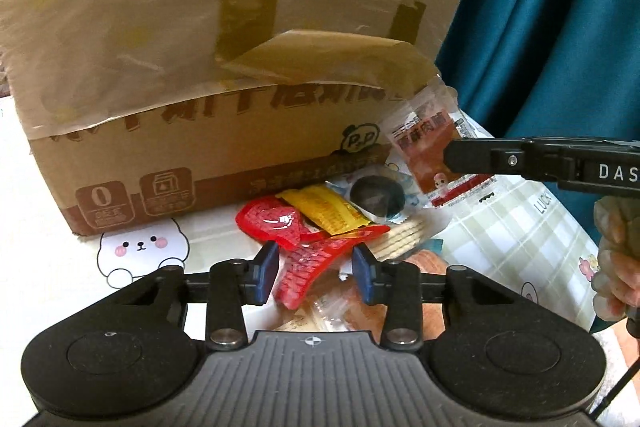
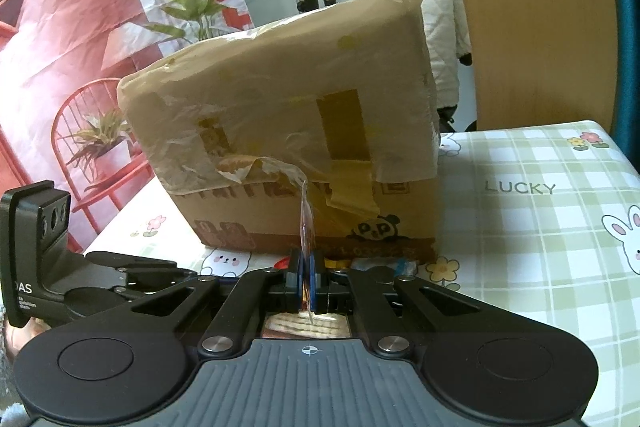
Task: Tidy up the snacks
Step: 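Close the left gripper on the red candy wrapper while the right holds its wrapper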
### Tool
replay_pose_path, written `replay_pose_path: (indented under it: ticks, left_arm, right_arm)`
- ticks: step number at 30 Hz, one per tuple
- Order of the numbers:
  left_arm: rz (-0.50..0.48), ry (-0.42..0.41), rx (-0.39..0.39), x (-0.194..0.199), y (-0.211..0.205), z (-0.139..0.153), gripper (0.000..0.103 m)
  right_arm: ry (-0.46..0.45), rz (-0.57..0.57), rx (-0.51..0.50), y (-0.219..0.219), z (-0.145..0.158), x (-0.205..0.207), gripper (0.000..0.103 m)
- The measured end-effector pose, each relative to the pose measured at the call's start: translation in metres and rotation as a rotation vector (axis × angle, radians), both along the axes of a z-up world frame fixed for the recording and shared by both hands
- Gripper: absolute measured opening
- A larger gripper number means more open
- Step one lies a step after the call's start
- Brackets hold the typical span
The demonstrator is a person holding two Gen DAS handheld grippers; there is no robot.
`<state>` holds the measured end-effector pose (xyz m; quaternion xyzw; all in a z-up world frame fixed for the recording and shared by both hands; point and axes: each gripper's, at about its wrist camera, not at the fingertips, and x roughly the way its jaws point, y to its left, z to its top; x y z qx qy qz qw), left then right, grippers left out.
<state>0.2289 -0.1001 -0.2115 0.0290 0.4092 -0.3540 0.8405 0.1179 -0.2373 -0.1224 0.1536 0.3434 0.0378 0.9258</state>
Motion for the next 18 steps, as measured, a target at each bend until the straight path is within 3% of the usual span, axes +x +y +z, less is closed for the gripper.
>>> replay_pose_path:
  ticks: [11, 18]
  left_arm:
    - [0.011, -0.007, -0.012, 0.01, 0.01, 0.008, 0.04]
    - [-0.021, 0.012, 0.029, 0.02, -0.008, -0.006, 0.026]
  right_arm:
    - [-0.001, 0.0, 0.006, 0.003, 0.0, 0.002, 0.003]
    - [0.001, 0.002, 0.007, 0.004, 0.0, 0.001, 0.003]
